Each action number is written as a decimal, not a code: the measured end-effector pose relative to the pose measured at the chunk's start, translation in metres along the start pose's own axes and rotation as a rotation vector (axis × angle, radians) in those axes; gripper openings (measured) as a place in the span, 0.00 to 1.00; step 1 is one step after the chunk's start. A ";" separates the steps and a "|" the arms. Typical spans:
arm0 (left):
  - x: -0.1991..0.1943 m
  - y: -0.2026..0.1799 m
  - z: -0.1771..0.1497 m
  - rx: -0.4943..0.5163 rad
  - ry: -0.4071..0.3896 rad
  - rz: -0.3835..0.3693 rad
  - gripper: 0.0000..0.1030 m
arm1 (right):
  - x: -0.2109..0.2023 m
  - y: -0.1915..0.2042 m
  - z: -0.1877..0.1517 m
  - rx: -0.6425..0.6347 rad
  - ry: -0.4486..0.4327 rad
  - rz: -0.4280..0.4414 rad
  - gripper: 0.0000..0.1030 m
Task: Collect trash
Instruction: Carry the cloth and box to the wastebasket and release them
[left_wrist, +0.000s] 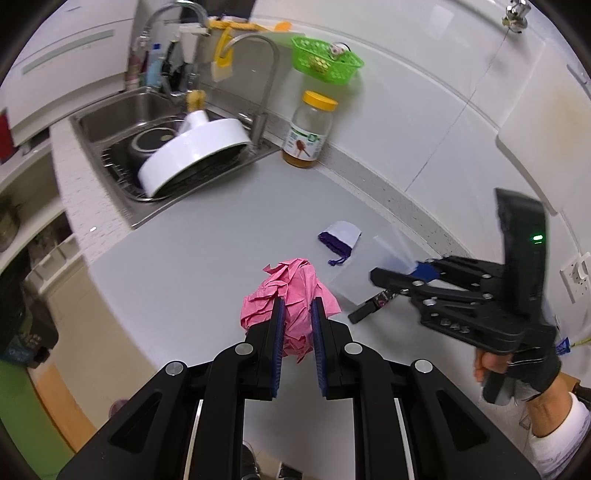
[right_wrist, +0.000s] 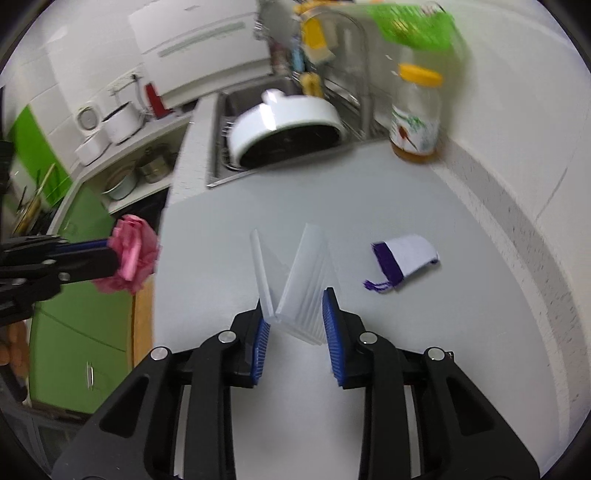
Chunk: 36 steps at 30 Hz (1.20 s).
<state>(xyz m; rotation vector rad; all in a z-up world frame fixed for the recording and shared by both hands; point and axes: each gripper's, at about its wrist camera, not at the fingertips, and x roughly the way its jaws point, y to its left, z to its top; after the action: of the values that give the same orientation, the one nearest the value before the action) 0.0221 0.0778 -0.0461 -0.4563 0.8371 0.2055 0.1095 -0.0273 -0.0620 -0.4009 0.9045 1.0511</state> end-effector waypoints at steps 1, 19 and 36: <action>-0.007 0.002 -0.005 -0.010 -0.007 0.011 0.14 | -0.007 0.010 0.001 -0.026 -0.009 0.013 0.27; -0.165 0.135 -0.143 -0.261 -0.086 0.315 0.14 | -0.014 0.268 -0.010 -0.341 -0.024 0.354 0.27; -0.071 0.352 -0.293 -0.468 -0.028 0.406 0.14 | 0.225 0.391 -0.097 -0.423 0.155 0.381 0.27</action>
<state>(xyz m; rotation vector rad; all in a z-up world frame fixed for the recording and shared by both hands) -0.3439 0.2524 -0.2708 -0.7147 0.8480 0.7919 -0.2315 0.2190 -0.2512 -0.6861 0.9140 1.5888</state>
